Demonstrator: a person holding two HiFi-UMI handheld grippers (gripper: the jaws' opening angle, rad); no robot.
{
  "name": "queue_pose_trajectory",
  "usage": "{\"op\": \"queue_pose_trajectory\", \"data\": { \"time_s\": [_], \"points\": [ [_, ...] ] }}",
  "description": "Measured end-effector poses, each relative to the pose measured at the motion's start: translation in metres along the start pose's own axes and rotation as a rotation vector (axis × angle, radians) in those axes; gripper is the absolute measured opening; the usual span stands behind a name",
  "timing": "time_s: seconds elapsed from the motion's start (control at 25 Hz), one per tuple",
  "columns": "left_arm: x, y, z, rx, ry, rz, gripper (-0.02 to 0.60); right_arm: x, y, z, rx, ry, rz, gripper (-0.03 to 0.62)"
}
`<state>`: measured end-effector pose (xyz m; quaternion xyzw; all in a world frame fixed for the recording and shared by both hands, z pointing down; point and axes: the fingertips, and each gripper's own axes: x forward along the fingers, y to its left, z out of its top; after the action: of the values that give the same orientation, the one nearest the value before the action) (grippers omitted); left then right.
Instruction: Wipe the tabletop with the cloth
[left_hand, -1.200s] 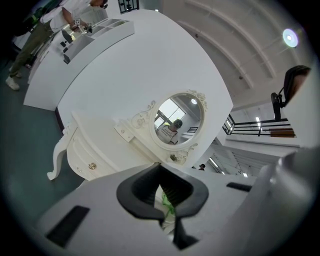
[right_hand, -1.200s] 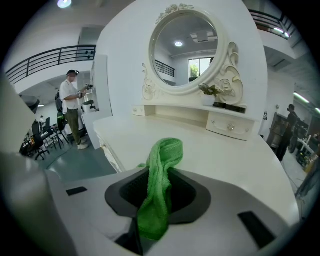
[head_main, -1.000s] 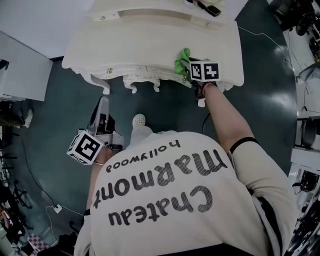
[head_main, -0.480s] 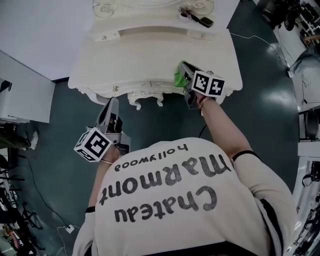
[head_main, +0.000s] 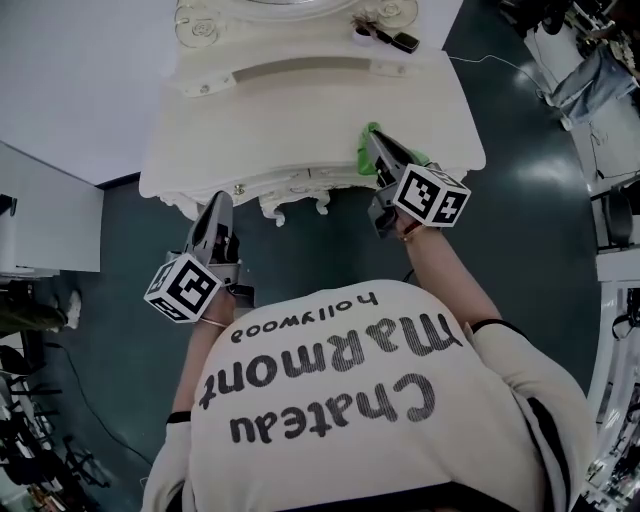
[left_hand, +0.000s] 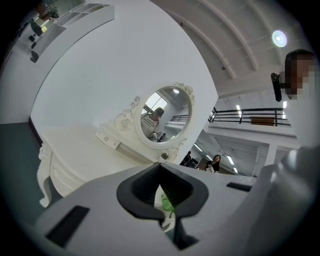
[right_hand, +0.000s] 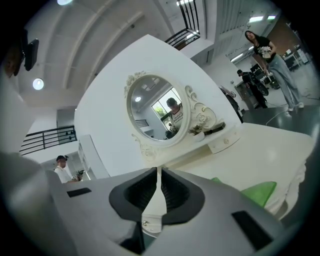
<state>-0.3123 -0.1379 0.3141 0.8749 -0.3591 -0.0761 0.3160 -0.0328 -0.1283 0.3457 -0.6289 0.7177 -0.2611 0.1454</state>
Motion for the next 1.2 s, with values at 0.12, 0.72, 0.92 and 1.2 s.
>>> {"op": "queue_pose_trajectory", "data": {
  "time_s": [0.12,0.72,0.92,1.2],
  "points": [
    [0.009,-0.005,0.008,0.042,-0.003,-0.034,0.008,-0.005,0.023,0.005,-0.017,-0.037,0.003,0.048],
    [0.037,-0.010,-0.008,0.084,0.039,-0.071,0.008,-0.013,0.032,-0.004,-0.161,-0.023,-0.081,0.048],
    [0.038,-0.011,-0.013,0.079,0.043,-0.069,0.008,-0.016,0.025,-0.005,-0.156,-0.020,-0.092,0.048],
    [0.042,-0.012,-0.017,0.074,0.045,-0.065,0.008,-0.017,0.020,-0.005,-0.152,-0.017,-0.090,0.048]
  ]
}}
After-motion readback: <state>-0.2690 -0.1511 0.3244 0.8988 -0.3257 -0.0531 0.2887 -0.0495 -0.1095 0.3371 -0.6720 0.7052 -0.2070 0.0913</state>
